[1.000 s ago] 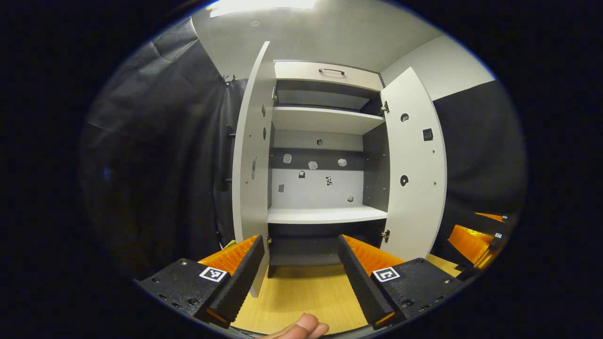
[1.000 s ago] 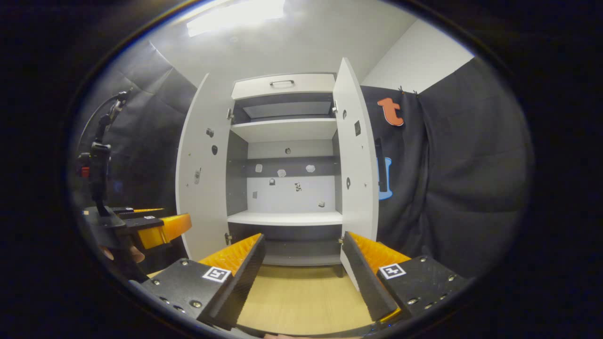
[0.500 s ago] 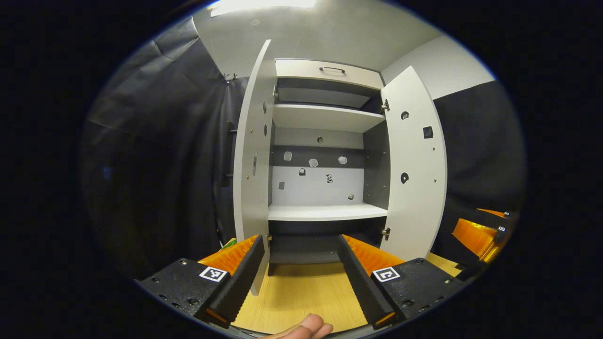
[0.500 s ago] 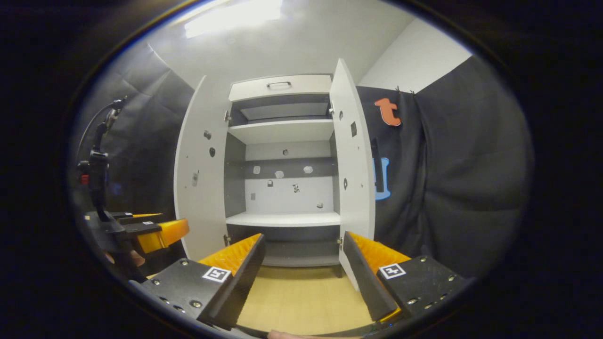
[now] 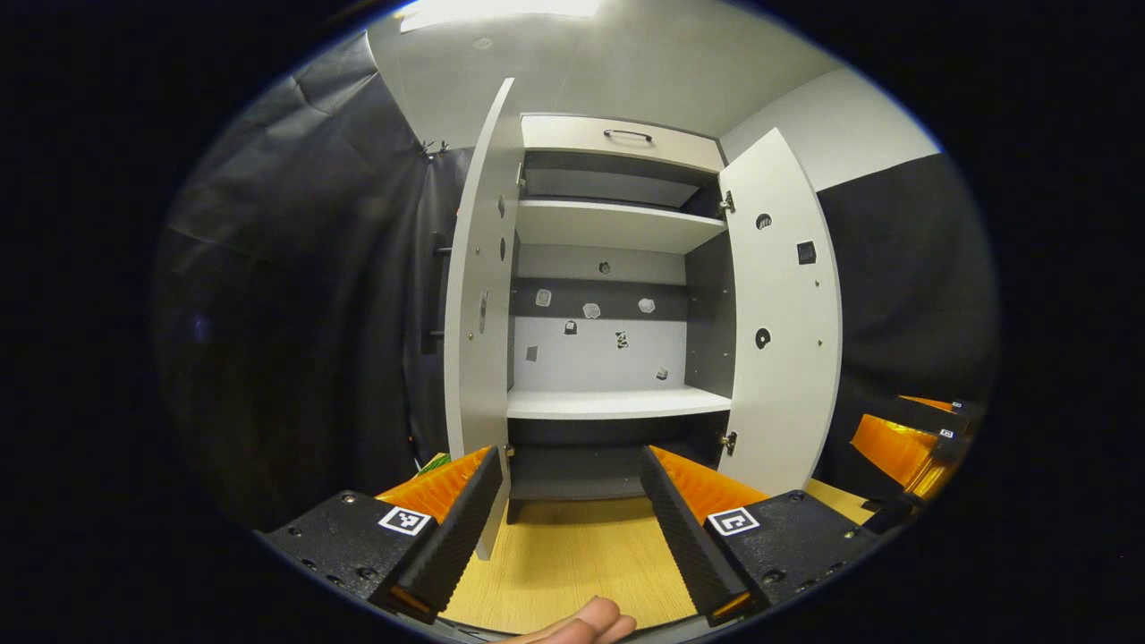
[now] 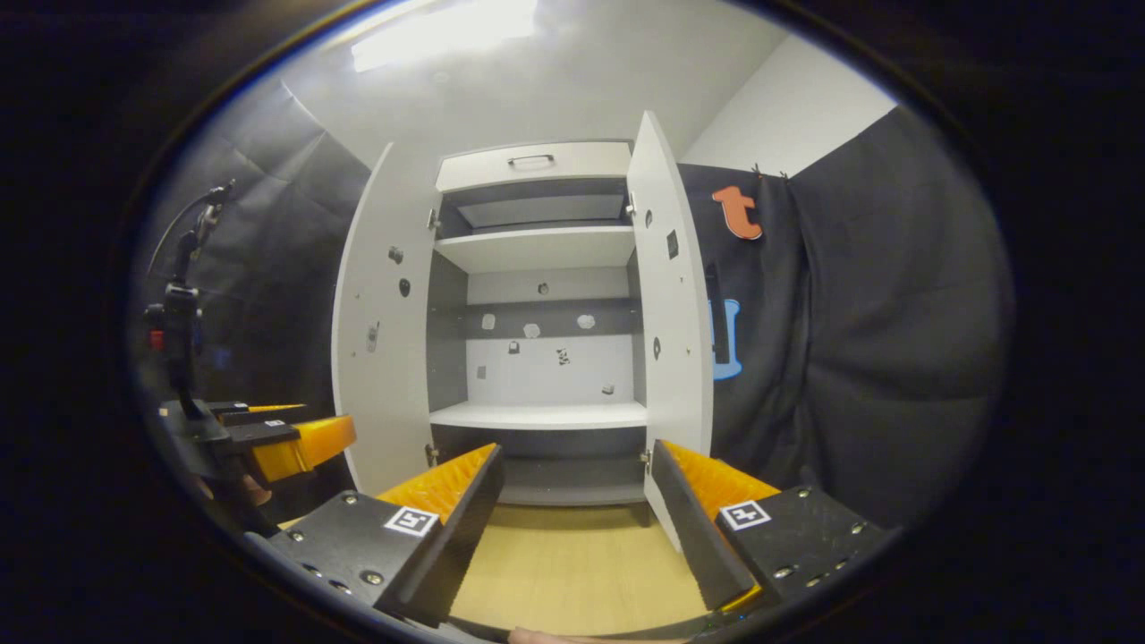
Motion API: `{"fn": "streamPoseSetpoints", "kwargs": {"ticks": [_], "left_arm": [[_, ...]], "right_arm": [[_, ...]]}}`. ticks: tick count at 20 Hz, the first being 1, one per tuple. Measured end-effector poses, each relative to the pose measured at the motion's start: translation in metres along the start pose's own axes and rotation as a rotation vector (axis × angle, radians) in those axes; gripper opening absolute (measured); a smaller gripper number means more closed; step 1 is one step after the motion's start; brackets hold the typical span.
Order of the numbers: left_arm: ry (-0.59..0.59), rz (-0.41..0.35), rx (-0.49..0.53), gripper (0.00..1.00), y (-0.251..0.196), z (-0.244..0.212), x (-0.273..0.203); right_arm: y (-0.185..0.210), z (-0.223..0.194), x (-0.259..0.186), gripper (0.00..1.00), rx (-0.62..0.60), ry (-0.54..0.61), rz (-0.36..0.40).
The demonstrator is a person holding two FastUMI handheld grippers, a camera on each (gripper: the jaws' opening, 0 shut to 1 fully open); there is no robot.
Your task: Open the right door of the double-door shoe cabinet with the right hand, and open the left door with the left hand.
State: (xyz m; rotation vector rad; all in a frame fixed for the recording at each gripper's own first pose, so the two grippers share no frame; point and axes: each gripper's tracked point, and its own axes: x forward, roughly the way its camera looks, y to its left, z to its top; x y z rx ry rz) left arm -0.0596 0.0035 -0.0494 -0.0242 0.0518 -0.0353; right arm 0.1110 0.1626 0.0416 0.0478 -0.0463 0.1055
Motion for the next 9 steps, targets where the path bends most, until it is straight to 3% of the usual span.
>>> {"fn": "streamPoseSetpoints", "kwargs": {"ticks": [9], "left_arm": [[-0.007, 0.001, 0.000, 0.96, -0.0012, -0.0016, -0.0047]], "right_arm": [[0.0014, -0.0046, -0.0012, 0.98, -0.002, -0.001, 0.011]]}}
